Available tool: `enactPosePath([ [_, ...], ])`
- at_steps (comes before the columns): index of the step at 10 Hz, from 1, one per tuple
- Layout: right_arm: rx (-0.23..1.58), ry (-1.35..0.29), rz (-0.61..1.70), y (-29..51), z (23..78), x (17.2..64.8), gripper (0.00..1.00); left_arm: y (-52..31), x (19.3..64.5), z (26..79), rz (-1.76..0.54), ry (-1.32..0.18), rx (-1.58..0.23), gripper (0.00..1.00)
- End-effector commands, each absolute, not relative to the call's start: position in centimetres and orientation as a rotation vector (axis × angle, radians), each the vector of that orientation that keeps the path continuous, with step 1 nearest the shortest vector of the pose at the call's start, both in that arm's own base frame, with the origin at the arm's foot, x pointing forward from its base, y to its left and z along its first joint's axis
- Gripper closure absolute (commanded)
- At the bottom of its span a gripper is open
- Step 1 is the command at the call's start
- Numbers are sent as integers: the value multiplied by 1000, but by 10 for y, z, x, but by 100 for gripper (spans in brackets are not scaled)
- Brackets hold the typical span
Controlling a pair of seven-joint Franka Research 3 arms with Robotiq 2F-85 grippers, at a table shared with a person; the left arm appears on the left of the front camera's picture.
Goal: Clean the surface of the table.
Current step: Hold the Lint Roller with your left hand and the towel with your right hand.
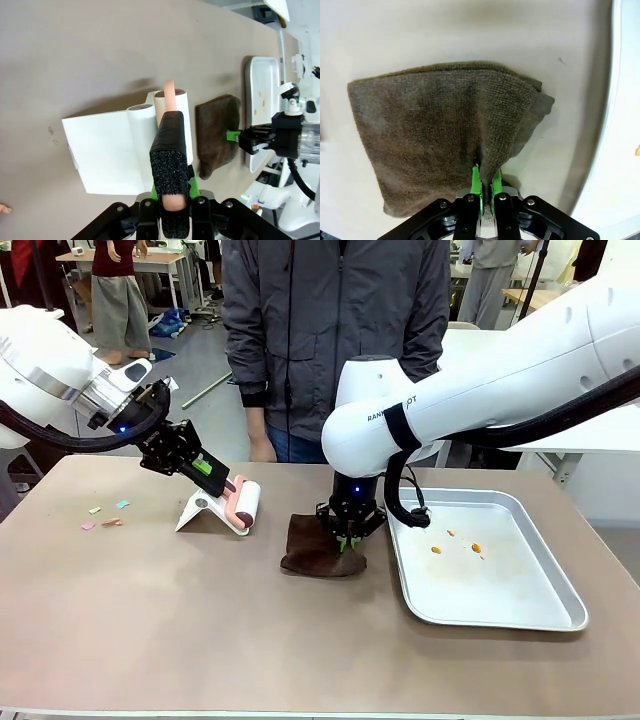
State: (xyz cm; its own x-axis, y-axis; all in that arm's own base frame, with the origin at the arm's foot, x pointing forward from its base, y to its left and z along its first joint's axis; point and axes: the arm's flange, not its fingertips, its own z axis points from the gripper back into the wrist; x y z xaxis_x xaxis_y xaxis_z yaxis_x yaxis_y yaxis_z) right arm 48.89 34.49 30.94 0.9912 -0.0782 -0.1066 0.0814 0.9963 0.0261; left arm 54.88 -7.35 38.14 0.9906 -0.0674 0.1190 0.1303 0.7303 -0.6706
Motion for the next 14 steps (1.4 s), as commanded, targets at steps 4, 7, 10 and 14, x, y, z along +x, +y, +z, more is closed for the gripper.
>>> enactPosePath([
  [4, 474, 172, -26, 281, 337, 492, 100, -50, 515, 415, -153, -211, -921, 100],
  [7, 785, 178, 57, 244, 353, 488, 100, -28, 501, 430, -161, -189, -1087, 100],
  [10, 1162, 51, 191, 192, 374, 473, 100, 12, 481, 442, -189, -116, -1193, 100],
  [14, 1415, -94, 261, 112, 395, 405, 100, 107, 410, 440, -103, -233, -1292, 100],
])
